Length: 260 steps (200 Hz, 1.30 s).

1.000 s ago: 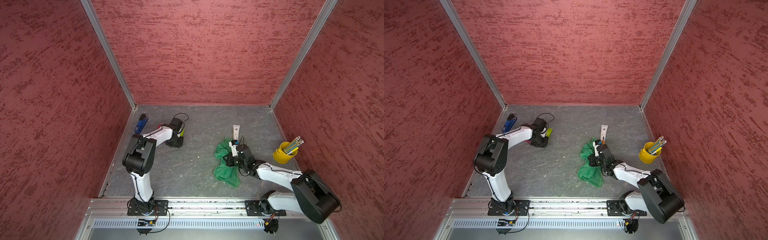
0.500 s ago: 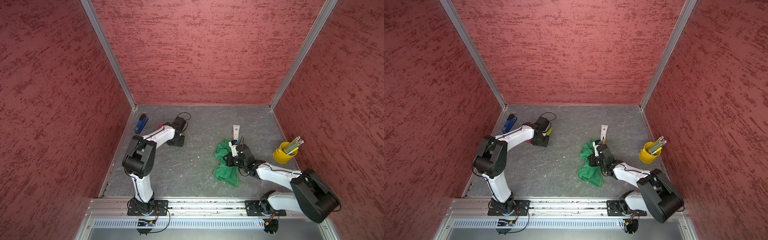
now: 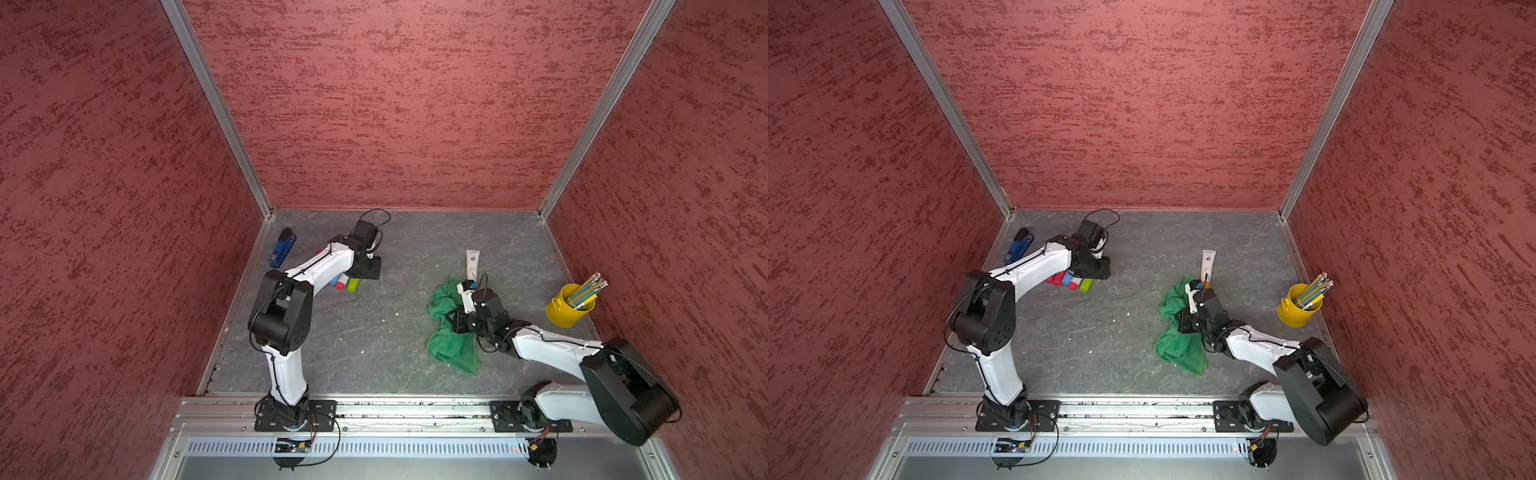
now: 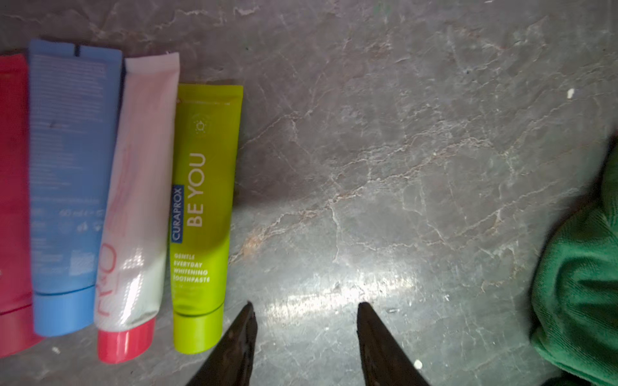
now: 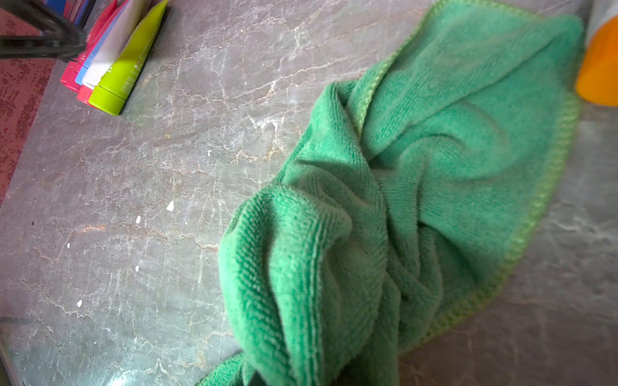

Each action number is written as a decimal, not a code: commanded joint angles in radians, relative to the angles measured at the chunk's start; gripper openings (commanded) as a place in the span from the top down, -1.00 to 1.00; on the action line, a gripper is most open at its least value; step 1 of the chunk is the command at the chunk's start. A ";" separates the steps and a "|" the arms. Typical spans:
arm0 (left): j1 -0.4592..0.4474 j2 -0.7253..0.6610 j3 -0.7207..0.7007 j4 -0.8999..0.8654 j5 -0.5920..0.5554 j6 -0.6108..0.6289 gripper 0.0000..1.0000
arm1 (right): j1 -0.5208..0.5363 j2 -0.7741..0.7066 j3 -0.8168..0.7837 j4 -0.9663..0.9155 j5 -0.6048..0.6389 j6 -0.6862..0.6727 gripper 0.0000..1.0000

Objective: Wipe the surface of the toothpaste tube
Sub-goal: Place the toothpaste at the center of the board, then move the toothpaste to the center of the board.

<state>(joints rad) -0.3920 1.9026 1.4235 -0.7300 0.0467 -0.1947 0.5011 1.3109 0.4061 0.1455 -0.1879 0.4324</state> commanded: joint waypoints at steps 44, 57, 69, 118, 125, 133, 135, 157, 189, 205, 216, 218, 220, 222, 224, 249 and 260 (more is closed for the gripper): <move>0.041 0.115 0.061 -0.003 0.006 0.024 -0.02 | -0.001 0.010 0.003 0.022 -0.021 -0.017 1.00; 0.045 0.122 0.062 -0.002 0.007 0.027 -0.01 | -0.001 0.011 0.003 0.022 -0.021 -0.017 1.00; 0.043 0.116 0.061 0.007 0.014 0.033 -0.02 | -0.002 0.011 0.003 0.022 -0.021 -0.017 1.00; -0.062 -0.010 0.072 0.083 0.061 -0.017 -0.13 | 0.009 -0.047 -0.062 0.050 -0.094 0.056 1.00; -0.088 -0.027 0.079 0.103 0.058 -0.034 -0.14 | 0.015 -0.072 -0.089 0.057 -0.103 0.083 1.00; -0.121 -0.038 0.086 0.134 0.057 -0.056 -0.18 | 0.020 -0.104 -0.120 0.054 -0.107 0.108 1.00; -0.130 -0.038 0.088 0.141 0.058 -0.061 -0.18 | 0.021 -0.115 -0.128 0.053 -0.104 0.115 1.00; -0.212 -0.015 0.126 0.230 0.061 -0.106 -0.29 | 0.028 -0.252 -0.207 0.021 -0.077 0.185 1.00; -0.298 0.093 0.226 0.299 0.092 -0.167 -0.35 | 0.028 -0.362 -0.229 -0.111 -0.031 0.219 1.00; -0.336 0.144 0.262 0.332 0.102 -0.184 -0.39 | 0.027 -0.396 -0.253 -0.133 -0.045 0.248 1.00; -0.361 0.175 0.292 0.325 0.096 -0.188 -0.41 | 0.028 -0.417 -0.272 -0.132 -0.073 0.279 1.00; -0.364 0.179 0.296 0.326 0.094 -0.190 -0.41 | 0.028 -0.421 -0.274 -0.131 -0.079 0.284 1.00; -0.368 0.183 0.299 0.327 0.094 -0.190 -0.41 | 0.028 -0.425 -0.279 -0.128 -0.086 0.291 1.00; -0.372 0.187 0.301 0.328 0.095 -0.189 -0.42 | 0.028 -0.429 -0.283 -0.126 -0.096 0.298 1.00; -0.374 0.191 0.304 0.329 0.096 -0.189 -0.42 | 0.028 -0.434 -0.286 -0.123 -0.105 0.305 1.00; -0.398 0.237 0.333 0.349 0.113 -0.206 -0.44 | 0.027 -0.513 -0.317 -0.124 -0.159 0.373 1.00; -0.403 0.259 0.340 0.376 0.134 -0.225 -0.46 | 0.027 -0.534 -0.313 -0.152 -0.152 0.378 1.00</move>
<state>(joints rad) -0.7834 2.1281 1.7267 -0.4152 0.1410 -0.3790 0.5220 0.8253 0.0978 0.0467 -0.2901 0.7429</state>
